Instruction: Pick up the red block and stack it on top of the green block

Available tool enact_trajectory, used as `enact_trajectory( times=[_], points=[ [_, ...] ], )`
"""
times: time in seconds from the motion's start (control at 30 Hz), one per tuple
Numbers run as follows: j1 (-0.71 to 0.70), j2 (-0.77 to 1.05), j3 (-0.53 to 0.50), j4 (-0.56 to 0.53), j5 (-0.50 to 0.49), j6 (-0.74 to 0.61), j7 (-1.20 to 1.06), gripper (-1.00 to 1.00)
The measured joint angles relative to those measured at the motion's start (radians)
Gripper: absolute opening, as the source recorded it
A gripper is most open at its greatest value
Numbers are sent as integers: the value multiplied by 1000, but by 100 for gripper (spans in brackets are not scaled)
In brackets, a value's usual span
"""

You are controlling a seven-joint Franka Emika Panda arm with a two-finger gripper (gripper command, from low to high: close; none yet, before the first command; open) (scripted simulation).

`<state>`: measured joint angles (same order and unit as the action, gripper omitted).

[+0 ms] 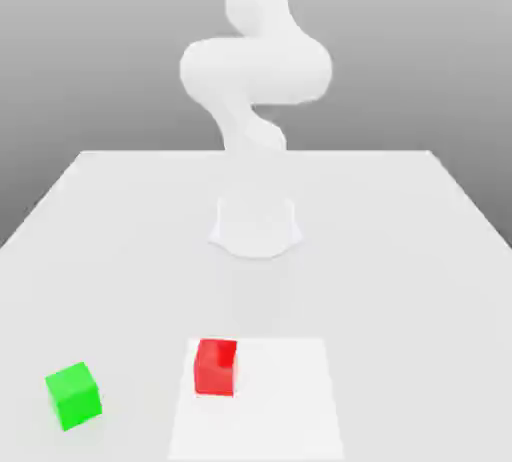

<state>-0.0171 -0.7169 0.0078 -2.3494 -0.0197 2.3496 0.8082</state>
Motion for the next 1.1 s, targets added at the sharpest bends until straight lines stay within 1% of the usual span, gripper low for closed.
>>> enact_trajectory(
  times=[0.2,0.4,0.53,0.63,0.83,0.87,1.1],
  points=[
    [-44,234,6,-132,-46,136,17,0],
    [-71,453,-14,-258,-66,265,15,0],
    [-80,597,-33,-342,-45,352,-10,0],
    [-88,704,-37,-402,3,419,-52,0],
    [-99,919,-21,-393,38,595,-78,0],
    [-100,952,-20,-388,39,624,-80,-100],
    [-103,959,-18,-387,36,630,-77,-100]
  ],
)
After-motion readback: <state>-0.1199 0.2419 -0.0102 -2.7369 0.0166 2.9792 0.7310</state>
